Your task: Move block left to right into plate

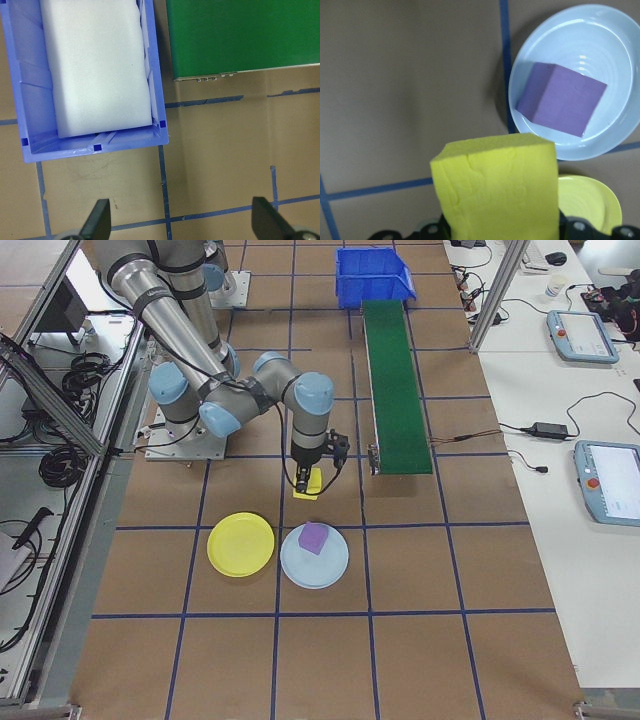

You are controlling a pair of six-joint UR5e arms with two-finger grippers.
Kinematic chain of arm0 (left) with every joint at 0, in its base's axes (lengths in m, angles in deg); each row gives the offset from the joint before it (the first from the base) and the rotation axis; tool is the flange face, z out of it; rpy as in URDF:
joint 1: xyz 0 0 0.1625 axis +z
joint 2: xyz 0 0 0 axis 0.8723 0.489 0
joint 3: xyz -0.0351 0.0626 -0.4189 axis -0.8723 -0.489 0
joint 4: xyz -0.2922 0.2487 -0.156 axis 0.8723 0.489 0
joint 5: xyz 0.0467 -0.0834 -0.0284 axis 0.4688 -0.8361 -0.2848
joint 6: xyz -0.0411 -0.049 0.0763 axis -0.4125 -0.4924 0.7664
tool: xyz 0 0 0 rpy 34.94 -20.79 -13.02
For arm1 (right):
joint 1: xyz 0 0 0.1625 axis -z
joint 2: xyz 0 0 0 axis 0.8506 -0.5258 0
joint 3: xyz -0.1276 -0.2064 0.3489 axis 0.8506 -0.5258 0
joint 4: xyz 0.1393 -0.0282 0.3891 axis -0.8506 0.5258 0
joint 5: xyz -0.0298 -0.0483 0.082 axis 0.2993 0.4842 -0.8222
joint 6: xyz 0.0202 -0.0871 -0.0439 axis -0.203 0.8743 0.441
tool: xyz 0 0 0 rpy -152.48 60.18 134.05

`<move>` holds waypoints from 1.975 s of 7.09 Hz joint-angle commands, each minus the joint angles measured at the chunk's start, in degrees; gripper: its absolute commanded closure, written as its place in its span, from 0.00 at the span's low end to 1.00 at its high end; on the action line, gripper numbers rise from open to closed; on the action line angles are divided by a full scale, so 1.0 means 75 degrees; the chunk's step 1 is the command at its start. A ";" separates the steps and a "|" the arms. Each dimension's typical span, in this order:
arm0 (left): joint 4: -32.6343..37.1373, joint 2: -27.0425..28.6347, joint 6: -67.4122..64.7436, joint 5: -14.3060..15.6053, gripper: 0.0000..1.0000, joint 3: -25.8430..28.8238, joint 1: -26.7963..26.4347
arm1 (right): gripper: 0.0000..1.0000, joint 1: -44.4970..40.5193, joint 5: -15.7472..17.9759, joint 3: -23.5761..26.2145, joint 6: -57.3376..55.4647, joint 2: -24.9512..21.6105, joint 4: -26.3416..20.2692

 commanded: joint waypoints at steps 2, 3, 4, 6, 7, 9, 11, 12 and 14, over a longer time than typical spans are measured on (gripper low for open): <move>0.0000 -0.0016 0.0000 0.0022 0.00 0.0018 -0.0009 | 0.84 0.2409 -0.0264 0.0426 0.1030 0.0133 -0.0074; 0.0000 -0.0016 0.0011 0.0022 0.00 0.0041 0.0014 | 0.65 0.2494 -0.0264 0.0463 0.1031 0.0297 -0.0039; 0.0000 -0.0016 0.0012 0.0022 0.00 0.0042 0.0003 | 0.06 0.2495 -0.0322 0.0394 0.1008 0.0507 -0.0050; 0.0000 -0.0016 0.0012 0.0022 0.00 0.0042 0.0003 | 0.00 0.2472 -0.0311 0.0358 0.0961 0.0533 -0.0109; 0.0000 -0.0005 0.0012 0.0011 0.00 0.0030 -0.0009 | 0.00 0.2321 -0.0322 0.0335 0.0926 0.0405 -0.0132; 0.0000 -0.0005 0.0000 0.0010 0.00 0.0018 -0.0009 | 0.00 0.0224 -0.0869 -0.0316 -0.0770 0.0438 -0.0038; 0.0000 -0.0005 0.0000 -0.0001 0.00 0.0006 -0.0009 | 0.00 -0.2391 -0.0931 -0.0895 -0.2940 0.0369 -0.0504; 0.0000 -0.0005 0.0011 0.0010 0.00 -0.0005 -0.0009 | 0.00 -0.3529 -0.0885 -0.0942 -0.4473 0.0322 -0.0844; 0.0011 -0.0005 0.0012 0.0010 0.00 -0.0017 -0.0009 | 0.00 -0.5429 -0.1060 -0.1663 -0.5185 0.0124 -0.1267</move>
